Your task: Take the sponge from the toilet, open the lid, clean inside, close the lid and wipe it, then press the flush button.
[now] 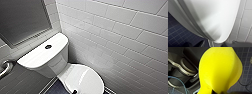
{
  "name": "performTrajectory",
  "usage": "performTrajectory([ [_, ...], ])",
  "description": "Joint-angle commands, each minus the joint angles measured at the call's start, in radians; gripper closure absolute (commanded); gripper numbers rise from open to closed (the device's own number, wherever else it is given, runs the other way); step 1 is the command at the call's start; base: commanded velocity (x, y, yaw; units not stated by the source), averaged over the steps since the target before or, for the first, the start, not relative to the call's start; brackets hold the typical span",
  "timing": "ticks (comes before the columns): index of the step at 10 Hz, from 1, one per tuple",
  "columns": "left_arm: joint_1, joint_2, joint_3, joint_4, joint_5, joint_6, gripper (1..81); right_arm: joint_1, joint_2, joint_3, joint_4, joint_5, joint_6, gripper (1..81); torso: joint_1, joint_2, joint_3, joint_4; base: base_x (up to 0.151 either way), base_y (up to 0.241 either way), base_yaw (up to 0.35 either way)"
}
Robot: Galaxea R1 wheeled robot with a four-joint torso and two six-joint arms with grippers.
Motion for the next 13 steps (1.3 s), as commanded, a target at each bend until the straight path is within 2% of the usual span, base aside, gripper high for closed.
performTrajectory([
  [1,-0.088,-0.006,0.036,-0.008,0.002,-0.003,1.0,-0.045,-0.018,0.003,-0.018,-0.096,-0.001,81.1,0.0,0.0,0.0,0.0,0.0,0.0,0.0],
  [7,-0.088,-0.029,0.025,-0.008,-0.101,-0.082,1.0,-0.042,-0.016,0.012,-0.017,-0.096,0.0,81.1,0.0,0.0,0.0,0.0,0.0,0.0,0.0],
  [13,-0.097,-0.021,0.062,0.004,-0.096,-0.085,1.0,-0.03,-0.016,0.016,-0.018,-0.102,0.0,81.1,0.0,0.0,0.0,0.0,0.0,0.0,0.0],
])
